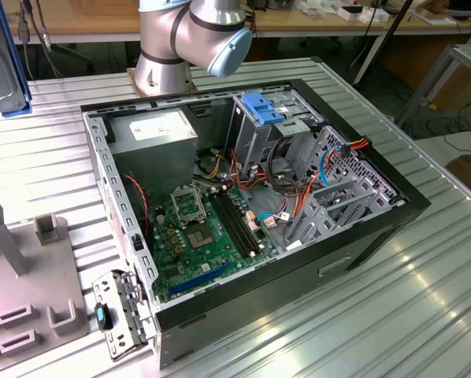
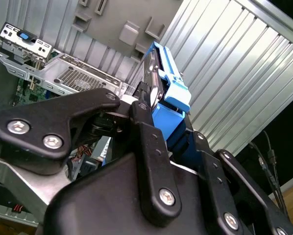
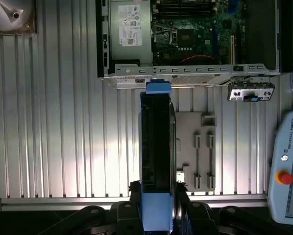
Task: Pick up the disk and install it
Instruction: 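Pick up the disk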
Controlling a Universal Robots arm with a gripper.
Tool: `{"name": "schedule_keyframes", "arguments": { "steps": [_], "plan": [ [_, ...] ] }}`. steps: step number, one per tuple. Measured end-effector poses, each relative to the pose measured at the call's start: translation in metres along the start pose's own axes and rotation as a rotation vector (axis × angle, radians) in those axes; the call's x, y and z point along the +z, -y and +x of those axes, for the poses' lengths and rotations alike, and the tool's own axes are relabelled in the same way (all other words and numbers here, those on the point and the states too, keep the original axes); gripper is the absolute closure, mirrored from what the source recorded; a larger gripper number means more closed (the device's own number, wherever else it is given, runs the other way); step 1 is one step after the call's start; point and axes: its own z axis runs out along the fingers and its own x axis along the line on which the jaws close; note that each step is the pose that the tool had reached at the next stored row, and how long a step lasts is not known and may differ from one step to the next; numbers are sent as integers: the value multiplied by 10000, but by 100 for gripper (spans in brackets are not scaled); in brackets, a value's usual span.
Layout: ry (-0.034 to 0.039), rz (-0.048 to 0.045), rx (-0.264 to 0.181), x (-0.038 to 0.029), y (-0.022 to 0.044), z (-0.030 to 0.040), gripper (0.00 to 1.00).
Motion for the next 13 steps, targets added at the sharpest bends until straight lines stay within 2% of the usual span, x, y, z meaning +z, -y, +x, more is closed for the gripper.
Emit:
{"name": "schedule_keyframes", "arguments": {
  "steps": [5,6,13],
  "plan": [
    [0,0,0,-1,-80,3,63],
    [0,0,0,-2,-118,3,63],
    [0,0,0,-2,-226,6,63]
  ]
}}
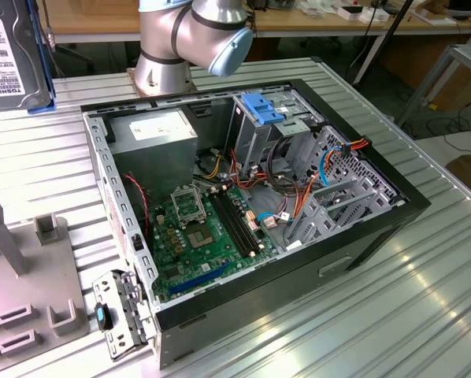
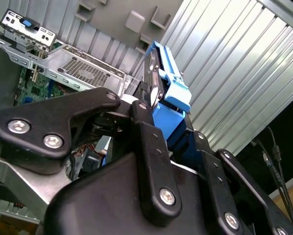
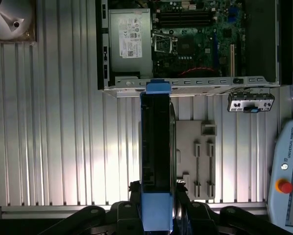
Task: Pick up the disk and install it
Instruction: 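Pick up the disk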
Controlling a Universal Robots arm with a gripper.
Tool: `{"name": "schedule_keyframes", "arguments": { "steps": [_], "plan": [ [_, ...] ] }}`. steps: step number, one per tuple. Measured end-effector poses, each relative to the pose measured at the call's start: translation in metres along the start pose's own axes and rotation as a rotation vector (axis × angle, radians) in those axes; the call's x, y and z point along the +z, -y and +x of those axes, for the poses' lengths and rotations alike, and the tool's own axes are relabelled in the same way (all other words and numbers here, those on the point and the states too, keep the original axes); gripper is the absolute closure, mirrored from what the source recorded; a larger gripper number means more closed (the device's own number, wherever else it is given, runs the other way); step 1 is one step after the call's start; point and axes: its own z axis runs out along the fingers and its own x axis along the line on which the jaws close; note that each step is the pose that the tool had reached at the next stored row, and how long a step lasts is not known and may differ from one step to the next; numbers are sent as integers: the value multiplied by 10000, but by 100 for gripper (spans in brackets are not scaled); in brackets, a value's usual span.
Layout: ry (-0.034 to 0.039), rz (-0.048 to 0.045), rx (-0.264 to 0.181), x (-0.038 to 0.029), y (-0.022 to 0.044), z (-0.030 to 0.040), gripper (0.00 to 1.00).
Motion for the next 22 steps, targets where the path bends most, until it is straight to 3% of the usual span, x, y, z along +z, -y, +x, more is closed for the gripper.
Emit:
{"name": "schedule_keyframes", "arguments": {
  "steps": [22],
  "plan": [
    [1,1,0,-5,-377,10,63]
  ]
}}
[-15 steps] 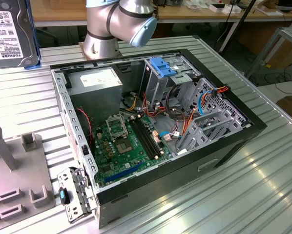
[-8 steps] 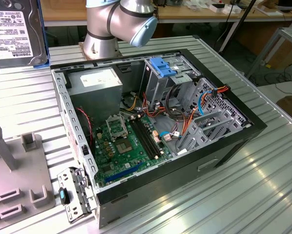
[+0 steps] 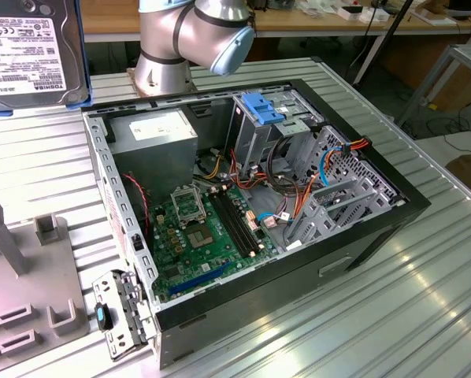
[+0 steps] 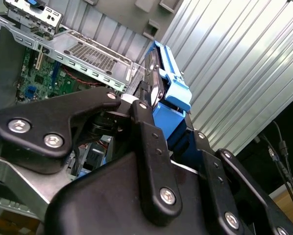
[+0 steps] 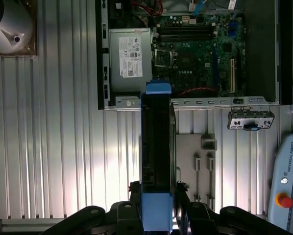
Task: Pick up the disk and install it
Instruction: 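Pick up the disk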
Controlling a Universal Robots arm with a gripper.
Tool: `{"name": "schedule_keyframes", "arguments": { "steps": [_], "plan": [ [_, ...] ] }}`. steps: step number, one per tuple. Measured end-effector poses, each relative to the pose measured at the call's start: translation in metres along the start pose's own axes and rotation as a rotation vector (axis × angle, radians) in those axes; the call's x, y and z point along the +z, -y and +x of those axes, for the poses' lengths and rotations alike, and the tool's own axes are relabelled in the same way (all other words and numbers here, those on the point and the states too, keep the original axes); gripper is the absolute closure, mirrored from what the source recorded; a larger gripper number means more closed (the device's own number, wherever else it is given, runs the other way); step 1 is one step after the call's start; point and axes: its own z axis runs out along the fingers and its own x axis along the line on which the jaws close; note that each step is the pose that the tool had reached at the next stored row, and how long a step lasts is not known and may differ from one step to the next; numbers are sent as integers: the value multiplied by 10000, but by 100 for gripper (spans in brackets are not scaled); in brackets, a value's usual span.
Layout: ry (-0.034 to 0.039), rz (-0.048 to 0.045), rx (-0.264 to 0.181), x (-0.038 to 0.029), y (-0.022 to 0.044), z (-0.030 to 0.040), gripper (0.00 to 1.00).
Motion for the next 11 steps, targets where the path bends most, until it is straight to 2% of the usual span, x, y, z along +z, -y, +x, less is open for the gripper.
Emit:
{"name": "schedule_keyframes", "arguments": {
  "steps": [5,11],
  "plan": [
    [0,0,0,-2,-125,4,63],
    [-1,-1,0,-3,-231,6,63]
  ]
}}
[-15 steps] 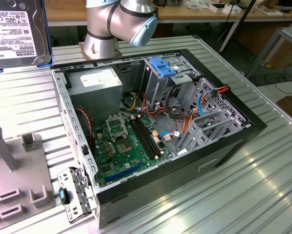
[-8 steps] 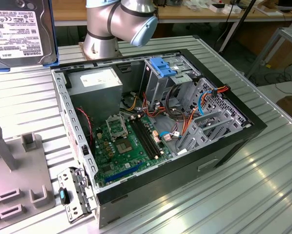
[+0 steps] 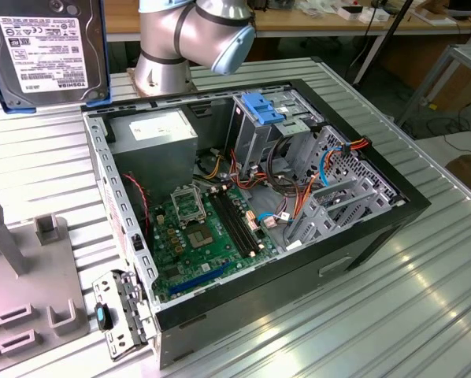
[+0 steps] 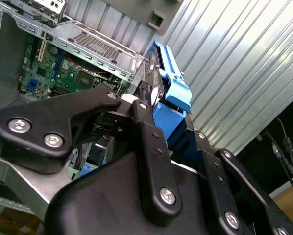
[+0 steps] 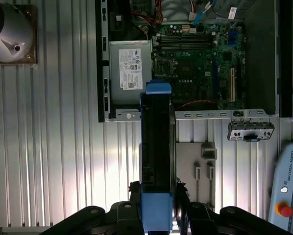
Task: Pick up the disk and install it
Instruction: 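Pick up the disk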
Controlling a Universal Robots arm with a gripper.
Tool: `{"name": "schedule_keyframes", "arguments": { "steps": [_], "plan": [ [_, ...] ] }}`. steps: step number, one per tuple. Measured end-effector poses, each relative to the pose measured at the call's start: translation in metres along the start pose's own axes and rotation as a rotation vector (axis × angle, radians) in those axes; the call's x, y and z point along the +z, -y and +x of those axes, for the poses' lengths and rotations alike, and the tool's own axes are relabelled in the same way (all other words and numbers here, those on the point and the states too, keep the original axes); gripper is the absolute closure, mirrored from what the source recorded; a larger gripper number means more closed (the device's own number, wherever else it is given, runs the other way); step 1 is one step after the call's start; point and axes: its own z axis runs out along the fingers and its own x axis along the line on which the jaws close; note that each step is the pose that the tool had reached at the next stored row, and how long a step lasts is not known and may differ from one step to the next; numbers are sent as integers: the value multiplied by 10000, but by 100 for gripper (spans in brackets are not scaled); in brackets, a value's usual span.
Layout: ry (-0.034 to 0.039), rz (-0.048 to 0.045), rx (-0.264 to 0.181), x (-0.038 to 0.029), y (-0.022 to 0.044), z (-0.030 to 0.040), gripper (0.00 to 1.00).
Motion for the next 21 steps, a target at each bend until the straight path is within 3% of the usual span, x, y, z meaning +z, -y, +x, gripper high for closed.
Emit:
{"name": "schedule_keyframes", "arguments": {
  "steps": [9,12,16,21],
  "plan": [
    [0,0,0,-3,-223,6,63],
    [0,0,0,-3,-317,9,63],
    [1,0,0,-4,-491,13,63],
    [-2,-40,0,-3,-562,15,63]
  ]
}}
